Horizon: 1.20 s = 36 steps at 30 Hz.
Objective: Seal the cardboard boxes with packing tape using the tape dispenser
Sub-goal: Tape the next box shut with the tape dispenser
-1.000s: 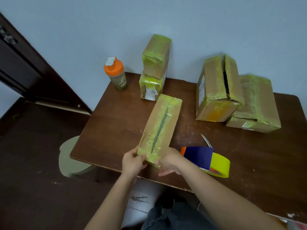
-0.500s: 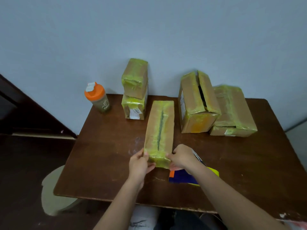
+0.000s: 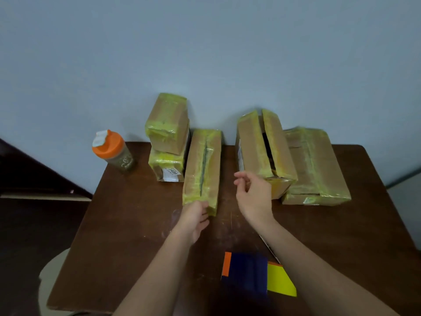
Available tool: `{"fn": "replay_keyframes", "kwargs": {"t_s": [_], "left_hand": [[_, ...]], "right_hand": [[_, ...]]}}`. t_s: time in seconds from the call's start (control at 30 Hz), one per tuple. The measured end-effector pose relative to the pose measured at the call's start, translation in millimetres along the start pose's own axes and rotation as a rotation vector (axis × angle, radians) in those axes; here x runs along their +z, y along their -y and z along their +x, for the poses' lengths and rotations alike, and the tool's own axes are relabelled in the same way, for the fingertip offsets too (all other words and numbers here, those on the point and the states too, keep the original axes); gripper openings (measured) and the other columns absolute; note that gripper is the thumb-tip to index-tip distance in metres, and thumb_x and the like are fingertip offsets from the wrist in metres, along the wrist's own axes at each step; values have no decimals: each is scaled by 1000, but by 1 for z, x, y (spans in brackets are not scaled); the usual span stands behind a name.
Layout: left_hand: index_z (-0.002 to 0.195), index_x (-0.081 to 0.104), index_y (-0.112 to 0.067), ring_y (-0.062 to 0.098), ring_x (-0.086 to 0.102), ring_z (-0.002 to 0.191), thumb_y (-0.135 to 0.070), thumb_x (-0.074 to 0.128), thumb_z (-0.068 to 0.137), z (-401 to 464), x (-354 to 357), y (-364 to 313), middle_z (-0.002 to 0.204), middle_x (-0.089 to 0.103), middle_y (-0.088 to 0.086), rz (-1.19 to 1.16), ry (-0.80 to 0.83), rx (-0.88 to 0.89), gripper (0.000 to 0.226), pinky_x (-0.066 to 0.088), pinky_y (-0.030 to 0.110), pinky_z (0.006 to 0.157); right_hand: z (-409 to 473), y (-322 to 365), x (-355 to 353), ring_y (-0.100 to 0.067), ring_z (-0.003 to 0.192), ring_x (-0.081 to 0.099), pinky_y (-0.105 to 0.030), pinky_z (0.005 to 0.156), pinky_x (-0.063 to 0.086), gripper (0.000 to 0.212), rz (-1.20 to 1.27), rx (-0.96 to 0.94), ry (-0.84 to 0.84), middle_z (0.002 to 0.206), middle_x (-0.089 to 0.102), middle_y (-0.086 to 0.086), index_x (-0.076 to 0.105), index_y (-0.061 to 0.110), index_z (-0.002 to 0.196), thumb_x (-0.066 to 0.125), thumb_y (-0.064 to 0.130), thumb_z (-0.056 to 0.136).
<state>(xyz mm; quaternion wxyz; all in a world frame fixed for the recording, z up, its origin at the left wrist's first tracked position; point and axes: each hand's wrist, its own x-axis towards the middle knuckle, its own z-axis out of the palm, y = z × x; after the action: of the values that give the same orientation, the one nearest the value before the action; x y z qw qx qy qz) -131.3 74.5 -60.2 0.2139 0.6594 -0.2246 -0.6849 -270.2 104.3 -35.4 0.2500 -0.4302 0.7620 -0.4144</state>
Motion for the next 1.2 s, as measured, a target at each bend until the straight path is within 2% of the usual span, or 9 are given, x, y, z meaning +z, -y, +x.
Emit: {"fn": "replay_keyframes", "kwargs": {"t_s": [0.1,0.2,0.27,0.37,0.47,0.57,0.83,1.07,1.2], "left_hand": [[131,48,-2,29,53,119,-8,50,92,8,11,-3,127,56,15,44,-58,28,40,46,39,99],[88,58,-9,25,58,81,-19,51,88,-3,15,-9,85,57,5,781,-303,219,12,50,34,68],[76,60,-10,23,57,69,-22,51,89,-8,23,-19,71,56,2,1061,-391,395,20,42,28,58],[94,69,-9,21,66,79,-24,53,96,1,49,-40,85,70,6,746,-171,525,22,55,34,72],[135,52,-13,17,58,116,-31,54,97,8,78,-57,129,59,3,444,75,400,42,46,39,103],[149,32,-16,16,43,133,-40,50,98,13,99,-67,147,44,-1,354,175,274,59,32,43,114],[140,47,-19,8,59,114,-11,57,96,-9,111,-62,123,62,-10,255,234,399,46,46,36,104],[105,66,-18,11,69,94,-17,69,88,-39,91,-64,99,74,-4,205,139,557,17,54,40,92],[110,62,-12,17,71,91,-22,73,85,-72,66,-59,96,74,7,130,136,607,30,57,41,87]], "right_hand": [[19,3,-19,-13,92,59,-26,71,45,21,-121,-191,-314,95,66,6,67,17,106,53,6,94],[43,-5,-36,-20,104,47,-20,82,31,26,-193,-181,-492,107,61,-5,62,10,113,56,3,89],[60,-12,-46,-27,114,44,-27,95,30,31,-198,-64,-491,120,56,-12,56,8,122,56,9,91],[81,-24,-56,-32,134,35,-51,109,29,44,-241,244,-311,141,46,-15,44,11,139,49,29,99],[91,-32,-59,-35,136,39,-53,110,32,54,-142,410,-95,146,47,-13,35,12,148,34,42,103],[94,-36,-62,-33,135,43,-48,108,35,55,-94,426,-19,146,47,-12,33,14,151,27,43,105],[79,-21,-78,-29,136,42,-44,109,34,54,-2,366,-64,148,46,-7,31,13,152,34,40,104],[42,5,-90,-24,129,49,-42,105,39,47,-13,201,-218,141,53,-1,37,20,149,38,33,104],[11,30,-100,-24,126,51,-41,104,40,44,29,129,-268,137,57,-1,41,24,147,44,26,103]]}}
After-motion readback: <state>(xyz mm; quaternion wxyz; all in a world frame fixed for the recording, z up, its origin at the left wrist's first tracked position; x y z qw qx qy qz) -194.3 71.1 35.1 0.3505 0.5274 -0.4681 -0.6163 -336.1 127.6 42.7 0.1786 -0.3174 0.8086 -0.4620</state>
